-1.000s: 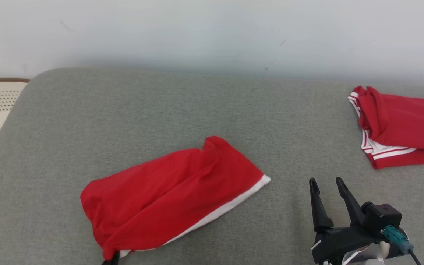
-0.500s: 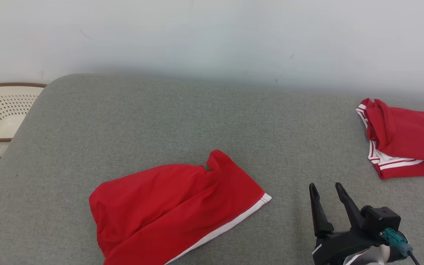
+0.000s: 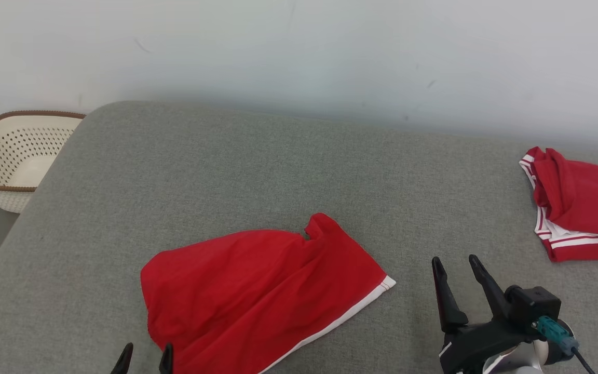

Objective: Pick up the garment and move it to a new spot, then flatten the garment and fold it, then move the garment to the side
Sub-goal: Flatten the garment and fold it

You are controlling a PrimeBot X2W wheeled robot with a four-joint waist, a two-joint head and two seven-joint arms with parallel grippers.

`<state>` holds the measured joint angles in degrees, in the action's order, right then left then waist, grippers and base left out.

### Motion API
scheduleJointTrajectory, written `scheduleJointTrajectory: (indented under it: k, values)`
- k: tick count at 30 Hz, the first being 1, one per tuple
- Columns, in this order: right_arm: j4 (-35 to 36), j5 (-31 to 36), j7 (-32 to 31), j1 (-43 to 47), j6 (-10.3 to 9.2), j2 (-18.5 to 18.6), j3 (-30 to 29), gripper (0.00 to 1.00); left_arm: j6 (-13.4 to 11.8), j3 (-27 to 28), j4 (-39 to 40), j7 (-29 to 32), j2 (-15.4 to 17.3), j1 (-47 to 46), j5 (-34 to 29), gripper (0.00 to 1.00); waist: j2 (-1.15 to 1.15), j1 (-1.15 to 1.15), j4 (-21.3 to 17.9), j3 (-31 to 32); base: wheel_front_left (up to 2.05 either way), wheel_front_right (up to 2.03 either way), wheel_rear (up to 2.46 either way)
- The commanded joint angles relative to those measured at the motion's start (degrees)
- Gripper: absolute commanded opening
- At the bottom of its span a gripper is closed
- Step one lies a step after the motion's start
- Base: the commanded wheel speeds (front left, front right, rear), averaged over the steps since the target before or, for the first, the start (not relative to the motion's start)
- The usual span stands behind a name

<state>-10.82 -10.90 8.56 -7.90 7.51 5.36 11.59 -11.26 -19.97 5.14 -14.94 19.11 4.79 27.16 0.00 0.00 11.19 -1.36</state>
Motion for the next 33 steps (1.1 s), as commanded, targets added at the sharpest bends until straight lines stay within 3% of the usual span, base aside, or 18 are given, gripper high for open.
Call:
scheduleJointTrajectory:
  k: [1,14,33]
  values:
    - [-0.09,-0.59,-0.32,-1.02,-0.04,0.68,0.50,1.00,-0.27,1.05,0.69,-0.28,-0.70,0.30,-1.18,1.00,0.00,0.00,0.19,0.06,0.00,0.00,0.00]
    - [-8.02,-5.97,-6.76,-11.55,-0.04,2.06,10.26,1.00,2.09,5.94,0.78,-0.32,-5.05,0.43,-6.01,1.00,0.00,0.00,2.63,-0.35,0.00,0.00,0.00]
    - [-28.09,-14.59,-10.80,-26.99,-0.04,0.80,23.12,1.00,6.68,8.59,-2.27,-0.29,-10.24,-0.76,-8.95,1.00,0.00,0.00,9.24,-2.76,0.00,0.00,0.00]
